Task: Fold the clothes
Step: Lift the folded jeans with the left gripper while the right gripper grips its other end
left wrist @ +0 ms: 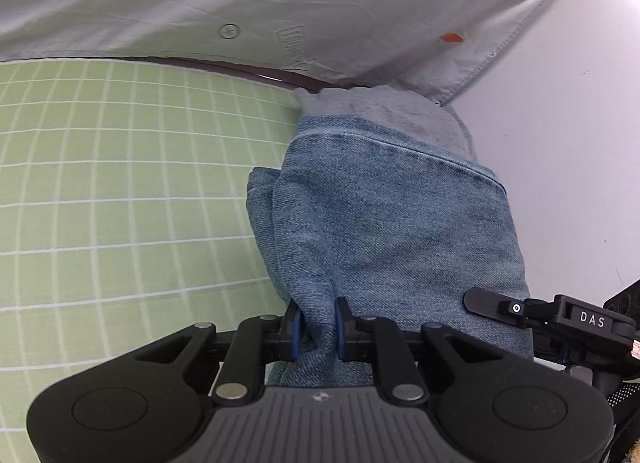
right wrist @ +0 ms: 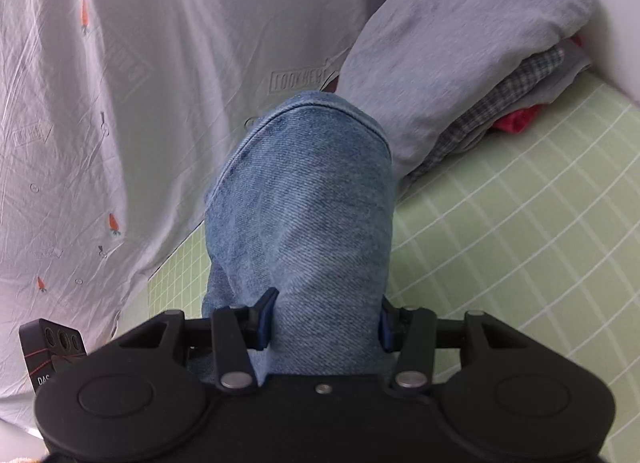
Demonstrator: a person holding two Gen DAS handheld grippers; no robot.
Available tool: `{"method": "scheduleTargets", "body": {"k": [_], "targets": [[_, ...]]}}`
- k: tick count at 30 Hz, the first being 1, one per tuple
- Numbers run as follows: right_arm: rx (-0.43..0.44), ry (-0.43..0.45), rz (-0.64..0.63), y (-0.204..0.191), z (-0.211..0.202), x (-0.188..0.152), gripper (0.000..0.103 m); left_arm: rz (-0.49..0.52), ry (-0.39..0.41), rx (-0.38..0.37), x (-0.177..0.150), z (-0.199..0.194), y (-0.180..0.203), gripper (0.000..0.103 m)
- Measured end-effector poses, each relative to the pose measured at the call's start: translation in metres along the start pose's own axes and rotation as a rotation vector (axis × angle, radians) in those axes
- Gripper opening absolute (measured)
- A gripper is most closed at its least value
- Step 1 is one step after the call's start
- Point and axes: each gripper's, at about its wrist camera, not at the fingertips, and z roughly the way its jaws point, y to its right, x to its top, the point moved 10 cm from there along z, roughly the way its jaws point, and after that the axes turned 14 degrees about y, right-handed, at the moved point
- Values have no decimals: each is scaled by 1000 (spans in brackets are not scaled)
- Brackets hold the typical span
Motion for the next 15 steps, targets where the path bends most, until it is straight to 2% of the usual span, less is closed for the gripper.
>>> {"method": "scheduleTargets", "body": {"k": [3,5,9,11,12,14,15], "targets": [[-10,30,-47,27,-7,61,48,14,12,-54,18,43,51,17],[-5,51,-92,34,-4,106,48,-14,24,-89,38,70,78,17],[12,108,-207,38,12,201,48,-64,79,-128,103,122,125,17],[19,141,-267,36,25,249,49,-46,110,-118,135,148,140,17],[10,164,-307,36,36,270,51,-51,102,-96,137,165,136,18],[-58,196,-421,41,68,290,60,-71,70,-39,131,202,119,21],[-94,209,-481,43,85,300,61,-81,54,-11,128,220,110,23]]}}
